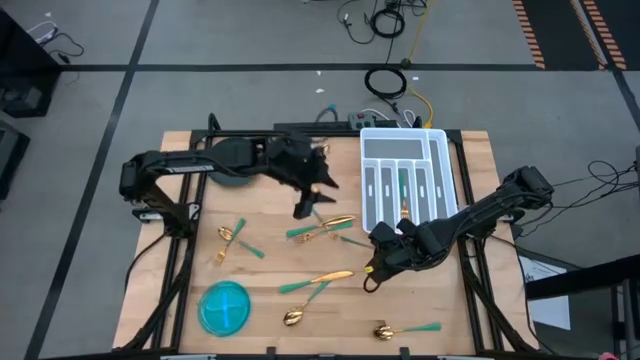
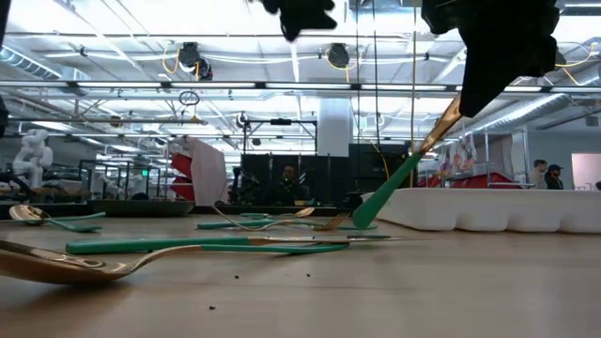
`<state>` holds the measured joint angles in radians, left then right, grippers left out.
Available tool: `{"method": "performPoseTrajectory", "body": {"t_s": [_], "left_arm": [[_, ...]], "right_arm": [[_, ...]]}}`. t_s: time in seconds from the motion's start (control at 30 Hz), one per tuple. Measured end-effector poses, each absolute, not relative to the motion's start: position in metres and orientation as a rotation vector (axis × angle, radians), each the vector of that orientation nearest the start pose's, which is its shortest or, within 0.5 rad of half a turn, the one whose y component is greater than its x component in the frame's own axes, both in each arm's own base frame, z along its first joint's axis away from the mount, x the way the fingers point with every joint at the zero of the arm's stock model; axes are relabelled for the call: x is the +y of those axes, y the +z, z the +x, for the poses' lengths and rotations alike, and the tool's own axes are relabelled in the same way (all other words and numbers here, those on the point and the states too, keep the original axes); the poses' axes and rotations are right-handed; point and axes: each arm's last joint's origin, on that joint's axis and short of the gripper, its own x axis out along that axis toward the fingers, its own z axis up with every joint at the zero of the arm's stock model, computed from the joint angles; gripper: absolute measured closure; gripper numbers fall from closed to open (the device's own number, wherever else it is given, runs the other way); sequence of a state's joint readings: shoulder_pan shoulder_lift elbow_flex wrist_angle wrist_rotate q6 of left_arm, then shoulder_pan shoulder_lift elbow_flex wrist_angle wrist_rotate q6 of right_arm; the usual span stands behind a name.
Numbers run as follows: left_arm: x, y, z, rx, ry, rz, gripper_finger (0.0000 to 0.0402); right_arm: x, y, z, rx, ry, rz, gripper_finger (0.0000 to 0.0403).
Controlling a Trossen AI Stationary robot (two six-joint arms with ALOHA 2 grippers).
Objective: Sort silverware
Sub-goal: Put the bottom right green table knife into the middle left slot of the white silverware tray
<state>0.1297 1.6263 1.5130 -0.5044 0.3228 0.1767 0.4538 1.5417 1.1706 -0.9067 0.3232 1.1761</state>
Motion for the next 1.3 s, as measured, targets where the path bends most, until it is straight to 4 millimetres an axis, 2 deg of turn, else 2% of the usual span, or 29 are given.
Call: {"method": "performPoseTrajectory", "body": {"t_s": [0.13,0.3,0.53,0.73,0.87,0.97,1.17,1.3], "left_arm": [[0.034,0.3,0.37,0.641,-0.284,-0.049,0.0212],[0.03,0.257,0.373,0.673,-0.304,-0.129,0.0212],[0.028,0.248,0.373,0.685,-0.279,-0.151,0.0212],[0.03,0.254,0.369,0.676,-0.243,-0.144,0.0212],[0.03,0.26,0.366,0.667,-0.241,-0.154,0.0212],[0.029,0.273,0.361,0.625,-0.25,-0.148,0.0212],[0.025,0.326,0.339,0.392,-0.323,-0.129,0.0212],[0.022,0.364,0.317,0.223,-0.351,-0.086,0.0212]], "right_arm": [[0.119,0.244,0.266,1.022,-0.573,0.555,0.0403],[0.119,0.247,0.267,0.998,-0.572,0.569,0.0403],[0.113,0.27,0.265,0.957,-0.626,0.537,0.0403],[0.103,0.285,0.252,0.968,-0.796,0.484,0.0403],[0.093,0.295,0.241,0.915,-0.878,0.479,0.0403],[0.083,0.302,0.229,0.884,-0.968,0.452,0.0403],[0.062,0.308,0.211,0.854,-1.118,0.408,0.0403],[0.048,0.295,0.203,0.845,-1.171,0.407,0.0403]]}}
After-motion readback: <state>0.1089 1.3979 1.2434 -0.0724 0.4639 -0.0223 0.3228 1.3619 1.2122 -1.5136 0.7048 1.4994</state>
